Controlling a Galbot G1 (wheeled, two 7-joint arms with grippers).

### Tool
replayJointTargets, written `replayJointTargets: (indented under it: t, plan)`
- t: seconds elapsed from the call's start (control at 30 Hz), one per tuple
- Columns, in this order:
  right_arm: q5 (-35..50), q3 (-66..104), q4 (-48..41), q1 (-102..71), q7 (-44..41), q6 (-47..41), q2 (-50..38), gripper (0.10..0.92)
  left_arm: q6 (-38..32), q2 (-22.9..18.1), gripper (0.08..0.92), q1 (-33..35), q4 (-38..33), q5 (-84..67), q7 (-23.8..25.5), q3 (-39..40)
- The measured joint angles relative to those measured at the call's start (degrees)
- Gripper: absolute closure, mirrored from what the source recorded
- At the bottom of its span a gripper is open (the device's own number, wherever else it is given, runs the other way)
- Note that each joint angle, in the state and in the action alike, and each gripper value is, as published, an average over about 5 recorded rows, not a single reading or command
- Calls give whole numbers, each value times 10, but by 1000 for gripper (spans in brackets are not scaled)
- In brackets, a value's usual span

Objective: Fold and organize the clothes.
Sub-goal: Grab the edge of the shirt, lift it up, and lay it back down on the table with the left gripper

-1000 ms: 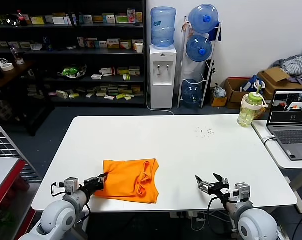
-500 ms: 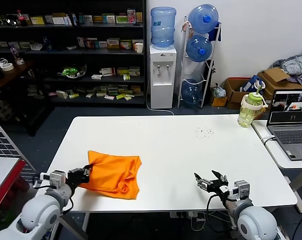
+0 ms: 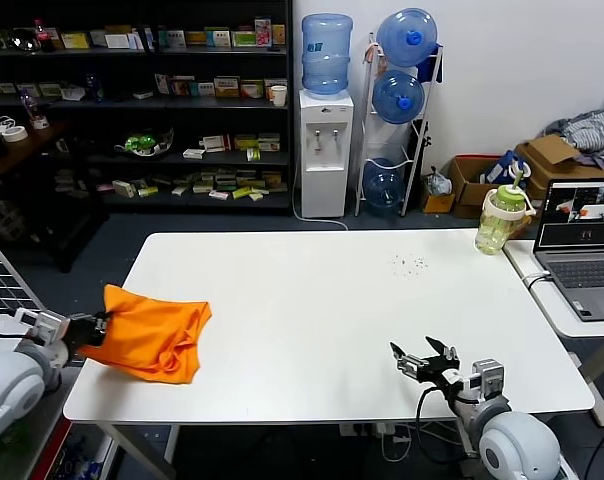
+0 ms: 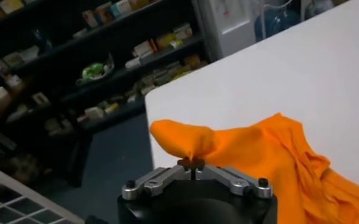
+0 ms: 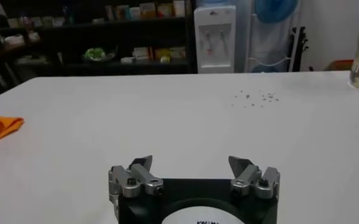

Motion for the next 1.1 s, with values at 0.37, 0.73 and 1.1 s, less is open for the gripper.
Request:
replayJointTargets:
  t: [0.37, 0.73, 1.1]
  plan:
    - [-10, 9, 13, -15, 1, -2, 11, 203, 27, 54, 900, -11, -21, -58, -17, -2]
    - [-34, 38, 34, -50, 9, -10, 34, 203, 67, -104, 900, -97, -119, -248, -188, 111]
    - [-51, 85, 51, -100, 9, -11, 61, 203, 77, -352, 900, -265, -35, -301, -277, 264]
